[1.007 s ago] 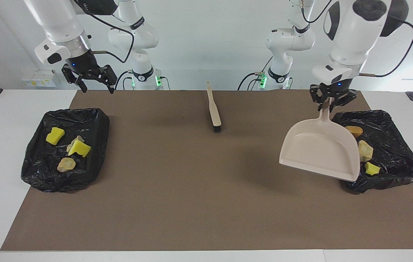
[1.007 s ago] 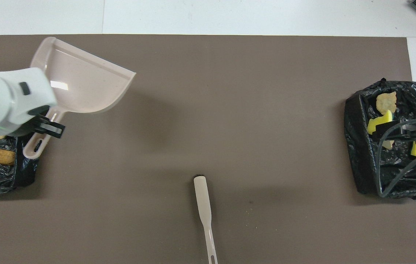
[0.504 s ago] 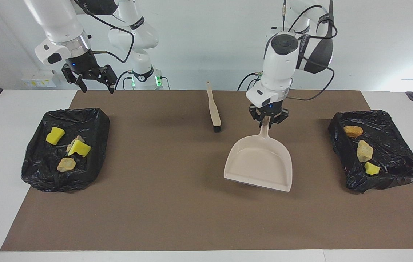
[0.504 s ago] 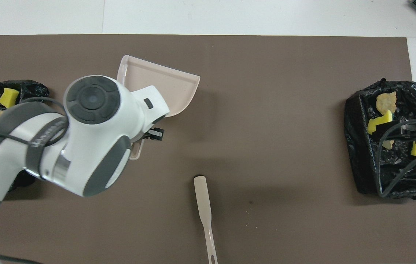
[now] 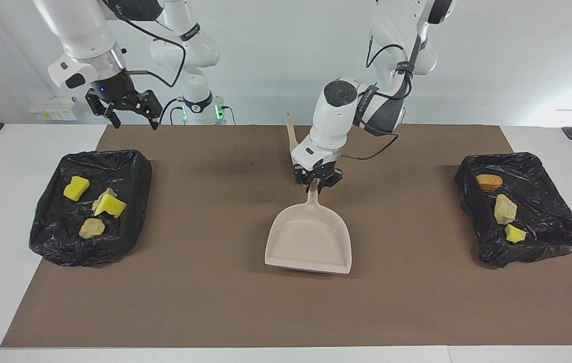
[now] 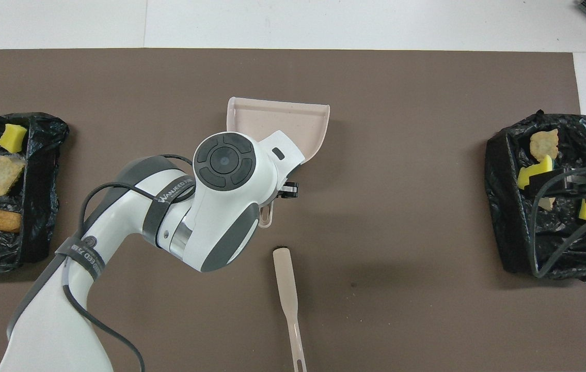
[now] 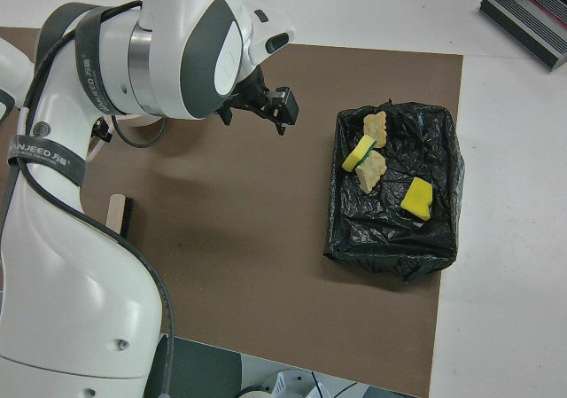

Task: Sweep and dump trash in bin
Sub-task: 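Carry the empty dustpan with the left gripper to the table center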

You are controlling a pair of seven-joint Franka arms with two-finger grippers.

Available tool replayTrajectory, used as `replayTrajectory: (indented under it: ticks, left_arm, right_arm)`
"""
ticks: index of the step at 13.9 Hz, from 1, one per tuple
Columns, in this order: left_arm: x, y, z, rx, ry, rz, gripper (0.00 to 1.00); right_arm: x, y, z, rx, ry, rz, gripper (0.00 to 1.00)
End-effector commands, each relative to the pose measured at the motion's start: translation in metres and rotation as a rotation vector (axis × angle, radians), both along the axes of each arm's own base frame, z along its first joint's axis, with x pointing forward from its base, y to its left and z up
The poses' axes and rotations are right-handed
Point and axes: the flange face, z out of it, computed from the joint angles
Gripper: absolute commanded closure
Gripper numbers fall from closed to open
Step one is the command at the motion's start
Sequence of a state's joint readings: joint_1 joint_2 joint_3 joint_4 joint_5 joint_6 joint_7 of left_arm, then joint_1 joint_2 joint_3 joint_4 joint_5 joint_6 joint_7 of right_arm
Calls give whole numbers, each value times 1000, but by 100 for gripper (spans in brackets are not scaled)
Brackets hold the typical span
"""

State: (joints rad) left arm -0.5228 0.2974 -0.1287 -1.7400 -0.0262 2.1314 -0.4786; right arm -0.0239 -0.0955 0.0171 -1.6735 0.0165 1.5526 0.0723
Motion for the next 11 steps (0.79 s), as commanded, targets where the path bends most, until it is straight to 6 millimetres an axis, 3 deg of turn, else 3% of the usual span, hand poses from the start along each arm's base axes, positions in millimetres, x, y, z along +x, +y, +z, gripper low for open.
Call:
replayTrajectory:
  ticks: [1, 3, 11]
  left_arm:
    - [0, -18, -16, -13, 1, -2, 100]
    - [-10, -31, -35, 9, 25, -22, 100]
    - [-14, -31, -53, 16, 63, 96, 100]
  right_arm:
    - [-5, -1, 1, 16, -5, -15, 0]
    - [-5, -1, 1, 16, -5, -16, 0]
    - [-5, -1, 1, 16, -5, -15, 0]
